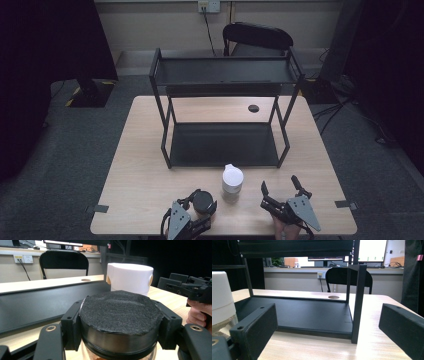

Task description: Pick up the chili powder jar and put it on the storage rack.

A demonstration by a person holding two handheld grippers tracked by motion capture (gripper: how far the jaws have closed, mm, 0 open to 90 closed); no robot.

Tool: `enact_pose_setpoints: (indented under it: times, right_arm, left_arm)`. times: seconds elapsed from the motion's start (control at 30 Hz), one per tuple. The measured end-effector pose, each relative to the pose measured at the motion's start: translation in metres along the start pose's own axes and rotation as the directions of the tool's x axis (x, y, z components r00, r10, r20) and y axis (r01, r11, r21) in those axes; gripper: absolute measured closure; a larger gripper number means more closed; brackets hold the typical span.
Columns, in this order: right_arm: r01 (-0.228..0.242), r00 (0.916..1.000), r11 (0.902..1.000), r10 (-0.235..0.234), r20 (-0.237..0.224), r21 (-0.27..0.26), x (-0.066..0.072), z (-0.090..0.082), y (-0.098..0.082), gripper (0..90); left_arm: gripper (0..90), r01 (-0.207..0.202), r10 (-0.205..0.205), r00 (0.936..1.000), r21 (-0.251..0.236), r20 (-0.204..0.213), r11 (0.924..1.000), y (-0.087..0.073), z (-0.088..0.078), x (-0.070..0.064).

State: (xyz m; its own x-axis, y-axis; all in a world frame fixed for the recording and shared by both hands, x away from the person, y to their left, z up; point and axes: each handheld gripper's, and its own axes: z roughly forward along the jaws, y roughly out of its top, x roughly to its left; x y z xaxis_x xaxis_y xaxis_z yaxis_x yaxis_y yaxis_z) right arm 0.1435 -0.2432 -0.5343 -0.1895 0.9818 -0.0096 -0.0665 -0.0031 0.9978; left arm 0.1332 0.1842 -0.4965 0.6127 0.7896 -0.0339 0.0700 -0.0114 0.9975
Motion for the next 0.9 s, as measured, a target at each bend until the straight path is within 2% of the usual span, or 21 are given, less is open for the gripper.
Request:
enact_pose_setpoints:
  times: [0.33,0.9]
  right_arm:
    - [0.000,1.0000,1.0000,0.000,0.000,0.000,0.000,0.000,0.000,0.6]
    - [0.000,1.0000,1.0000,0.000,0.000,0.000,0.000,0.000,0.000,0.6]
  left_arm:
    - [35.4,-0.011,0.011,0.9999,-0.028,0.003,0.9995,0.008,-0.006,0.003]
    - [35.3,-0.013,0.014,0.9996,-0.047,0.025,0.9988,0.029,-0.009,0.018]
